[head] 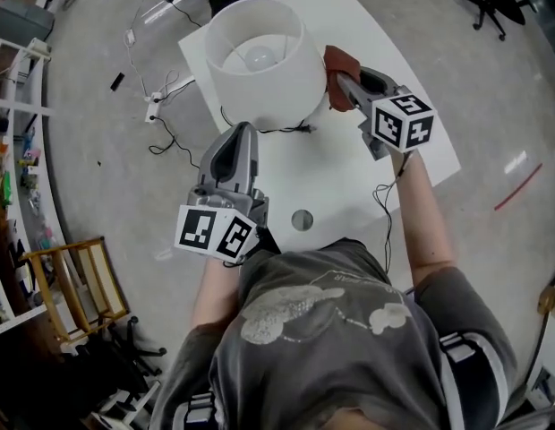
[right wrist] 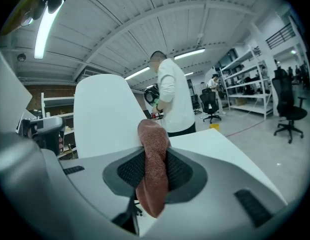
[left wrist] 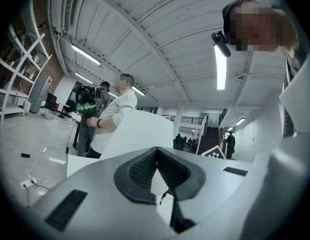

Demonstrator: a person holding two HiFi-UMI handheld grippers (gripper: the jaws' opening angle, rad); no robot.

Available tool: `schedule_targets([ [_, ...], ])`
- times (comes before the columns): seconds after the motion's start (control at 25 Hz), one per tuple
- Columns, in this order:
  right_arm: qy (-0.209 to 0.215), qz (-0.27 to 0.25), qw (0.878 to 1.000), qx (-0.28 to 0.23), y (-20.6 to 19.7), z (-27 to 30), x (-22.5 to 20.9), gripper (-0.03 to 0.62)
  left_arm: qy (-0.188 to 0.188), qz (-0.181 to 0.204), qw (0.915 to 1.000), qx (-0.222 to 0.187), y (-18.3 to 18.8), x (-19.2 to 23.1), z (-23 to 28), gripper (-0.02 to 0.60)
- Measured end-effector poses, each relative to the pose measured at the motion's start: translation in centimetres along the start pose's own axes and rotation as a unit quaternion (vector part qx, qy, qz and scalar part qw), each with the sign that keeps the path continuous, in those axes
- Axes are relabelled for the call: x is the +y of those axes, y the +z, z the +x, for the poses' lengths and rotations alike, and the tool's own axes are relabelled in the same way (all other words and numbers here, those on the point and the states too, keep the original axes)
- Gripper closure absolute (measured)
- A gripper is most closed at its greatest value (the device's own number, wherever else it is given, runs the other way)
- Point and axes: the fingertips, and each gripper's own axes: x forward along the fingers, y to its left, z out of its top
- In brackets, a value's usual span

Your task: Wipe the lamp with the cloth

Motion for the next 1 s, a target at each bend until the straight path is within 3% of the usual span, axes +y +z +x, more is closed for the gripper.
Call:
schedule_targets([
  [0.2,-0.048,-0.014,0.998,-0.047,3.0,-2.4,2.1,0.503,-0.043,-0.012,0.9990,0.000,0.6,2.2,-0.5,0.574],
  [0.48,-0.090,-0.042,0.985,-0.144,9.8,-6.0,8.5,0.503,-0.128,-0.012,0.9917,0.001,2.8,3.7,-0.6,0.574],
  [0.68,-0.138,-0.068,0.978,-0.138,10.6,-5.7,12.1,0.503,-0.173,-0.021,0.9846,0.003,4.7,4.4,-1.8,0.574],
  [0.84,-0.170,-0.046,0.976,-0.127,9.8,-5.3,13.9,0.503,-0.196,-0.031,0.9801,0.015,6.2,5.5,-2.9,0.574],
  [1.0,-0.180,-0.026,0.978,-0.106,6.2,-4.3,13.9,0.503,-0.198,-0.036,0.9791,0.030,5.1,6.3,-3.3,0.574],
])
